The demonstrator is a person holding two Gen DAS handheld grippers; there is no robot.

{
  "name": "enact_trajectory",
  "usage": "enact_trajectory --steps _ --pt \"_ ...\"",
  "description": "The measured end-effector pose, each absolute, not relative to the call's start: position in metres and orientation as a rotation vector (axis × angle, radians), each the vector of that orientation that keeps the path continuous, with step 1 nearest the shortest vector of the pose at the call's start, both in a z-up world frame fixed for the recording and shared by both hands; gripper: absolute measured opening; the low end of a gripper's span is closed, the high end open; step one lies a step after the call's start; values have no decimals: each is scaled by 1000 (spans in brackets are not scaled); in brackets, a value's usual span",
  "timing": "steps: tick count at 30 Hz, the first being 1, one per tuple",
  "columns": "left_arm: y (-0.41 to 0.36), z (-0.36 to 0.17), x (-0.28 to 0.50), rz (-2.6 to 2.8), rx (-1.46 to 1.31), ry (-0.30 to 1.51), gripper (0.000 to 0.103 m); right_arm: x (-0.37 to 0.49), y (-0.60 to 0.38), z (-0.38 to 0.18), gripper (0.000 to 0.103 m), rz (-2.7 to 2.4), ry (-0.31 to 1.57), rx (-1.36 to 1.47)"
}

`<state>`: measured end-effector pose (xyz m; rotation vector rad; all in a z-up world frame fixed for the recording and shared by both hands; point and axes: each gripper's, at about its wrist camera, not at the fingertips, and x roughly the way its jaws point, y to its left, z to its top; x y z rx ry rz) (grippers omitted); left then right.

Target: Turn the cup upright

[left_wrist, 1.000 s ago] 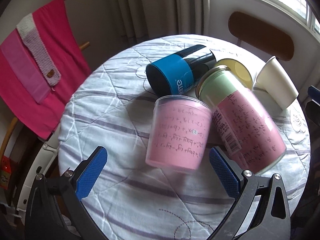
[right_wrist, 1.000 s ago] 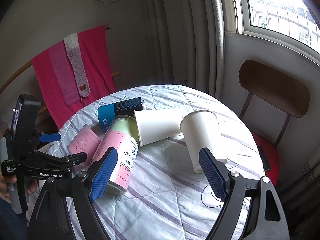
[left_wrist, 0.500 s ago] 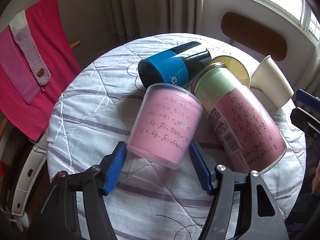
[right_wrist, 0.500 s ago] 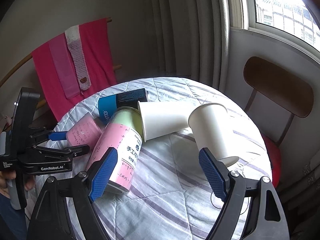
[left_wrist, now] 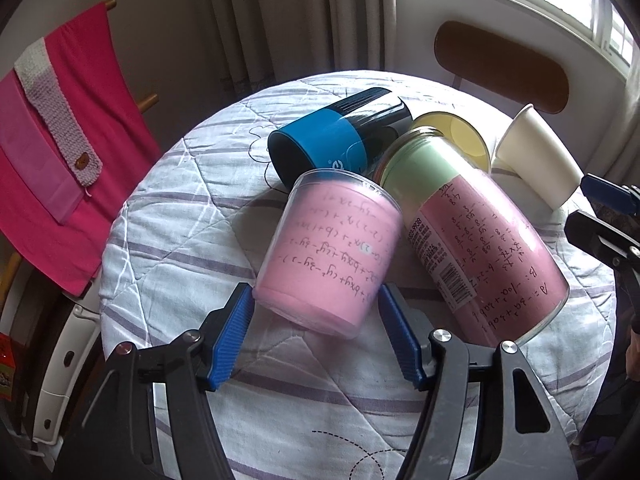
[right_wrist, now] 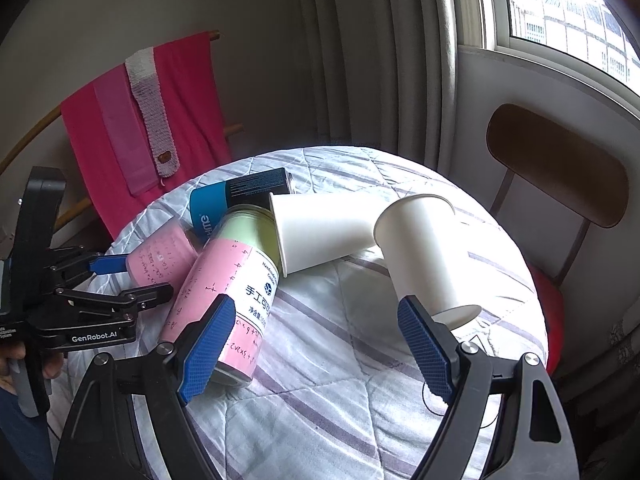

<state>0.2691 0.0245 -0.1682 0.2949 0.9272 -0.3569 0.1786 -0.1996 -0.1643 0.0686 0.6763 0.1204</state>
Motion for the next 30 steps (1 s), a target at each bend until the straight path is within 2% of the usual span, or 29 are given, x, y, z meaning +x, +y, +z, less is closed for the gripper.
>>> enact_trajectory --steps 18,30 --pt "45 -166 239 -336 251 927 66 179 -192 -173 85 115 703 52" --pt "53 -172 189 -357 203 946 66 155 -180 -169 85 127 701 48"
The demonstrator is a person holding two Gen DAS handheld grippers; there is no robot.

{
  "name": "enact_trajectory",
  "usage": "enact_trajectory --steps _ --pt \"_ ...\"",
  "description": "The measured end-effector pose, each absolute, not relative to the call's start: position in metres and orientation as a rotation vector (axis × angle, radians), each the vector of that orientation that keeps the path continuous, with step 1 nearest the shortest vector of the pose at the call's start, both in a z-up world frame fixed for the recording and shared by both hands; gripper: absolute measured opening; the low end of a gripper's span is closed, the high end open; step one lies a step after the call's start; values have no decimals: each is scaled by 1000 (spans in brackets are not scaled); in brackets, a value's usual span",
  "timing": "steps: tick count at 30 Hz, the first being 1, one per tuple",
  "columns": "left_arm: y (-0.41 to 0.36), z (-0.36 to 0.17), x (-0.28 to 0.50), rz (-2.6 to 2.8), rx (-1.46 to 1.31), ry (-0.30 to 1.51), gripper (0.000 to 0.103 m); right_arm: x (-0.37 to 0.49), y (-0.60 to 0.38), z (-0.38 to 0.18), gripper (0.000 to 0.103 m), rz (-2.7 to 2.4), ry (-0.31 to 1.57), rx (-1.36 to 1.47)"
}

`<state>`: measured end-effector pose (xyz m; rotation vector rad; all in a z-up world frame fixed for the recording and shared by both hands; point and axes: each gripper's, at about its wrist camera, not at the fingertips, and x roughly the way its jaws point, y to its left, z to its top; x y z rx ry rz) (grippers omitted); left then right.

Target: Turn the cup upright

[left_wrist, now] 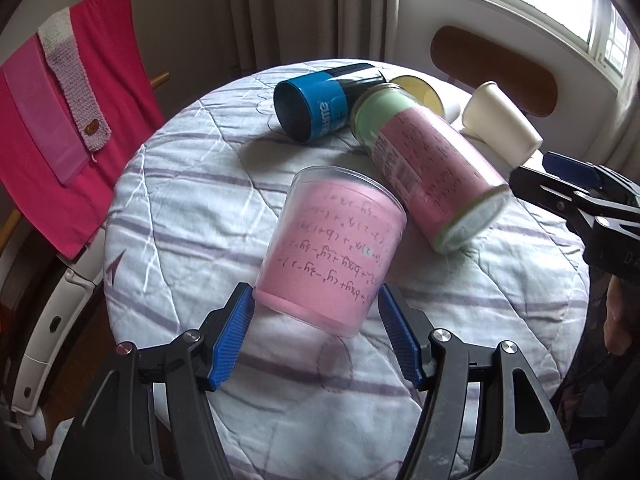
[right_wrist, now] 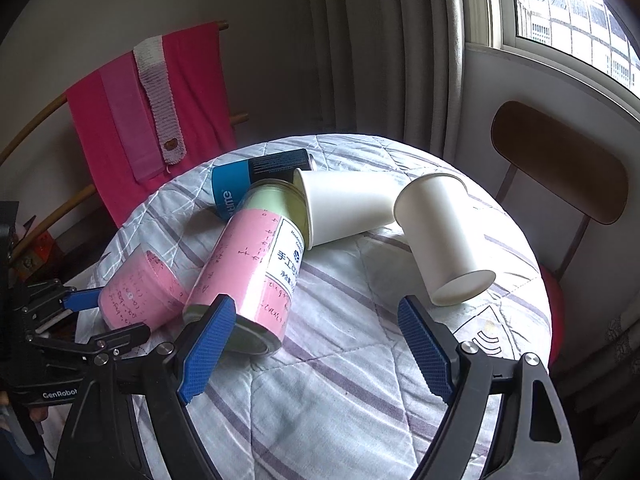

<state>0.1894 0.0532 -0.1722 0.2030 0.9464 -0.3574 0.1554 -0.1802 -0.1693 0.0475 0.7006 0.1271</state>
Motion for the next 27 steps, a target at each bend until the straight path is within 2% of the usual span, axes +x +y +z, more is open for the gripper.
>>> enact_trajectory --steps 11,23,24,27 --pt "45 -167 150 -414 174 954 66 133 -175 -172 85 128 746 71" --pt "11 -169 122 -489 134 967 66 122 -196 -192 85 250 913 335" --pt "9 -168 121 -485 133 965 67 121 -198 -195 85 263 929 370" --pt "5 -164 116 -489 124 949 88 118 -204 -200 85 303 972 481"
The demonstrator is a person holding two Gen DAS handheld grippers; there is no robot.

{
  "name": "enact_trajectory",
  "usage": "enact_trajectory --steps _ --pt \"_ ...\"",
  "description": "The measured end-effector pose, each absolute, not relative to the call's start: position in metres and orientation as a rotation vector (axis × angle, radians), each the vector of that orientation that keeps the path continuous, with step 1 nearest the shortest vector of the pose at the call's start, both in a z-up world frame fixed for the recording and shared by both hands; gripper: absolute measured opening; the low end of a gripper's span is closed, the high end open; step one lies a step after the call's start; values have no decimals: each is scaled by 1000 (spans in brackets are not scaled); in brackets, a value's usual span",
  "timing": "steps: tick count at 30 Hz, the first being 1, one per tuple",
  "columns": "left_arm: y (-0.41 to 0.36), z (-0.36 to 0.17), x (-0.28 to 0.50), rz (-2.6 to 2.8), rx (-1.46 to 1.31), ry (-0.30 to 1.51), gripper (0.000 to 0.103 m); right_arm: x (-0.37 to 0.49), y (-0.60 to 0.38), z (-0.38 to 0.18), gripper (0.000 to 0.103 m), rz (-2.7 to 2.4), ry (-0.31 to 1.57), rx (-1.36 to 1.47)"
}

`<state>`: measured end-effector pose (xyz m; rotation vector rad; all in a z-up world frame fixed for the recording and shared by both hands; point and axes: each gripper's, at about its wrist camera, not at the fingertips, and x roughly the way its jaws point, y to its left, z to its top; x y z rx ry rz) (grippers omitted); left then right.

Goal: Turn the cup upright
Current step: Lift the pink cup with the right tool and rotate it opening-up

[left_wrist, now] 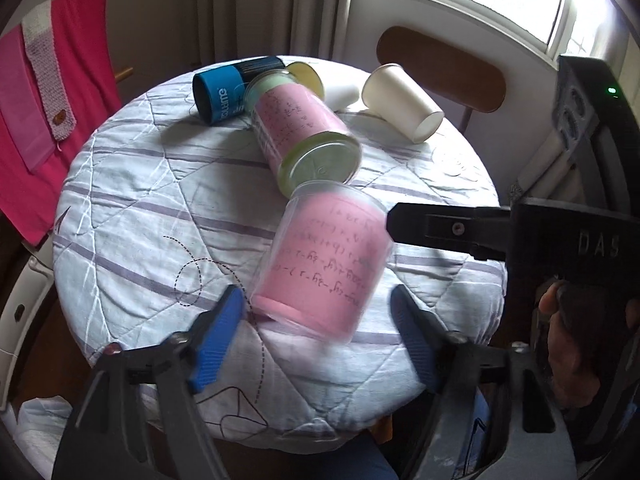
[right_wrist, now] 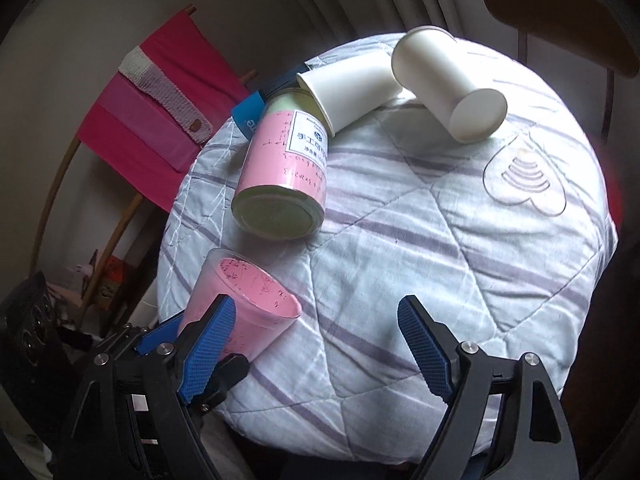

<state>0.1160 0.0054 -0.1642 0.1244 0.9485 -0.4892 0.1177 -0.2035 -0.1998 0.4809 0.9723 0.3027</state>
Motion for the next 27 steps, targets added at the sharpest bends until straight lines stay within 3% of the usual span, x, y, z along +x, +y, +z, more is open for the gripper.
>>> enact_trajectory --steps 10,22,27 --pt "8 -161 106 -460 150 931 90 118 -203 -231 85 495 1102 913" --pt "19 -166 116 -446 165 929 90 139 -183 -246 84 487 1141 1069" --pt "27 -166 119 -442 168 931 90 146 -187 -247 71 478 1149 1069"
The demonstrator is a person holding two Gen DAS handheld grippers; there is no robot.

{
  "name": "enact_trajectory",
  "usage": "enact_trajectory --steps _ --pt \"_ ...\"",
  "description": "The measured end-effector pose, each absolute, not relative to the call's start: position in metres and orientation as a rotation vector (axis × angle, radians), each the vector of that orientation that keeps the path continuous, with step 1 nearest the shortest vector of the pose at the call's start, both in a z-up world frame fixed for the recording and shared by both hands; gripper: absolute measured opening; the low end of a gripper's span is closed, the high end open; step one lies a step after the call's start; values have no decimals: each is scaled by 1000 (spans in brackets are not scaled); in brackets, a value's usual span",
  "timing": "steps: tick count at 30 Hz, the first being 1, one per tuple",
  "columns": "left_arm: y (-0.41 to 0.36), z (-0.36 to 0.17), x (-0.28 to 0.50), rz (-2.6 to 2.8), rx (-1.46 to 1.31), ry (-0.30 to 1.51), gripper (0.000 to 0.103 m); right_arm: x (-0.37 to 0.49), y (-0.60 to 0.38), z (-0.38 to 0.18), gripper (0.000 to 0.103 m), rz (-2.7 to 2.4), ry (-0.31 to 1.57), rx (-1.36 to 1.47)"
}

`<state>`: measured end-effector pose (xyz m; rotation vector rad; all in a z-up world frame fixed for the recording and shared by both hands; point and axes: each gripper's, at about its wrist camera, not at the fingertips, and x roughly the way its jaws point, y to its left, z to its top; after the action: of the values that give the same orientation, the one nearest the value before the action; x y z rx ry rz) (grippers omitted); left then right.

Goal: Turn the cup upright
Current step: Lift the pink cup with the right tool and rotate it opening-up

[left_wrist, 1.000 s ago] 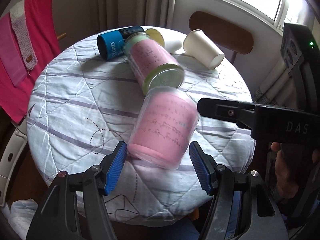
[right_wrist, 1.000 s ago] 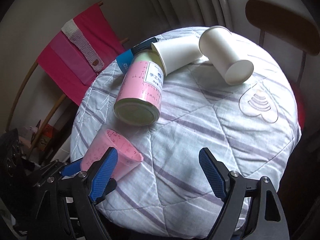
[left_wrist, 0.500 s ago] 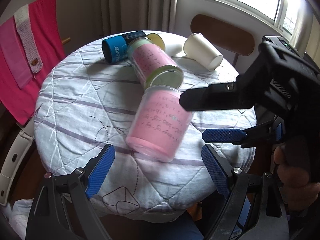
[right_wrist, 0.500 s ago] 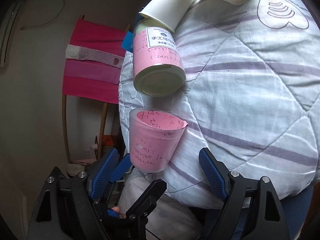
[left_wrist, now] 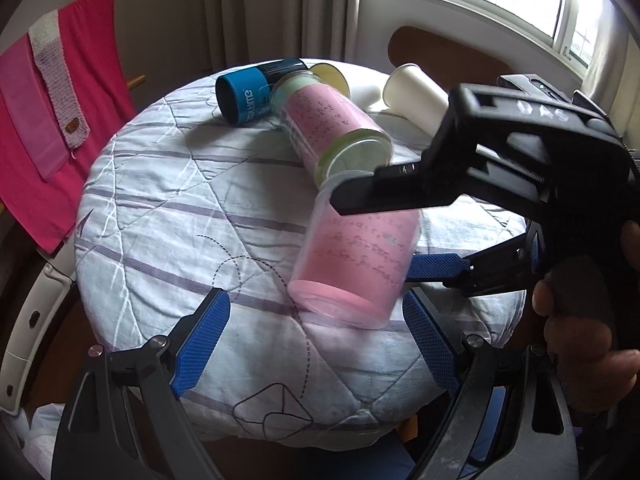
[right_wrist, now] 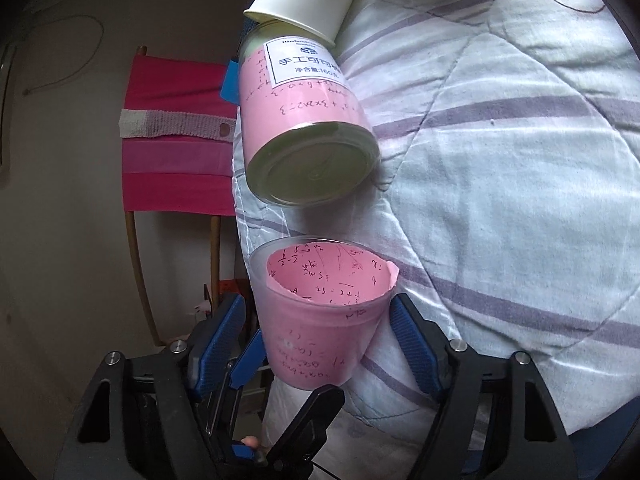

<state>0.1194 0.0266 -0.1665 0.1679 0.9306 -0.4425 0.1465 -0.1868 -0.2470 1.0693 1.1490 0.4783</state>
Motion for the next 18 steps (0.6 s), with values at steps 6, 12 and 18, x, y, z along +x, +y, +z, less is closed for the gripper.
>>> enact_trajectory --steps 6,12,18 --pt "45 -156 120 -439 138 926 90 155 -180 -247 67 497 1144 1041" --pt "55 -154 123 -417 106 927 90 155 -177 -240 67 505 1109 974" --pt "45 -159 123 -461 77 955 90 142 -179 -222 67 477 1035 830"
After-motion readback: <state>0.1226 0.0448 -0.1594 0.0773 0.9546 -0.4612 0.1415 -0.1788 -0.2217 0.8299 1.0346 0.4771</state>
